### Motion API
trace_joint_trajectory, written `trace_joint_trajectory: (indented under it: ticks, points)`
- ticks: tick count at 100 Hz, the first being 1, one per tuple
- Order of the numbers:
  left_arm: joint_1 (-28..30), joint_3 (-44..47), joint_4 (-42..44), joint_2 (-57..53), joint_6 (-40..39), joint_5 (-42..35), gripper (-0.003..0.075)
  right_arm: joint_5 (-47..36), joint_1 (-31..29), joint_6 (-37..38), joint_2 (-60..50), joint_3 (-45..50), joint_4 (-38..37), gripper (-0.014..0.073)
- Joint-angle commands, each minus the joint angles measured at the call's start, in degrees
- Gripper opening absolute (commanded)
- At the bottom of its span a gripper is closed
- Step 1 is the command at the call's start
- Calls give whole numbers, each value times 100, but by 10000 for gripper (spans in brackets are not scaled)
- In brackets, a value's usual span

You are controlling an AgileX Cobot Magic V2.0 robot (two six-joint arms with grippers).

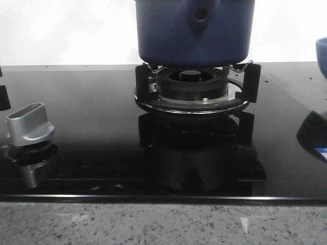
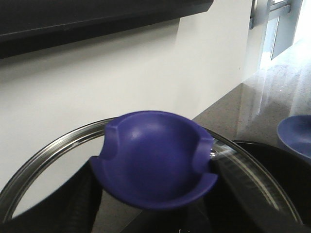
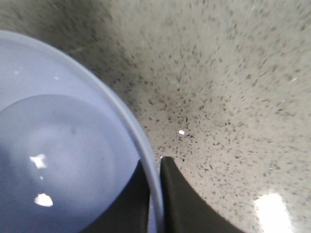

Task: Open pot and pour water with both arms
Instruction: 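Lift the light blue bowl with the right gripper over the open pot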

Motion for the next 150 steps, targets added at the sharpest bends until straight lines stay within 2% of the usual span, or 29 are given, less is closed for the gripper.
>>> trace_joint_trajectory:
  ticks: [1, 18, 33, 59, 77, 93, 114, 133, 150]
  points:
    - [11, -225, -531, -257, -45, -10, 242, 189, -14, -21, -283, -582, 215, -62]
    - [11, -225, -531, -257, -45, -10, 242, 804, 267, -21, -283, -1397, 393, -62]
    - [11, -225, -531, -257, -45, -20, 242, 990, 707, -21, -261, -2037, 393, -62]
    - [11, -225, -531, -257, -45, -20, 242, 1009, 1469, -21, -34, -2918, 421, -62]
    - [11, -225, -531, -257, -45, -20, 242, 819, 1841, -21, 202, -3149, 627, -62]
    - [11, -225, -531, -257, -45, -20, 242, 386, 2188, -21, 387, -3260, 717, -62]
    - [11, -225, -531, -257, -45, -20, 242, -612, 2629, -74, 471, -3256, 727, -62]
    - [11, -225, -531, -257, -45, -20, 242, -1376, 2960, -402, 480, -3192, 715, -62]
    - [11, -225, -531, -257, -45, -20, 242, -2336, 3195, -846, 465, -2648, 517, -44]
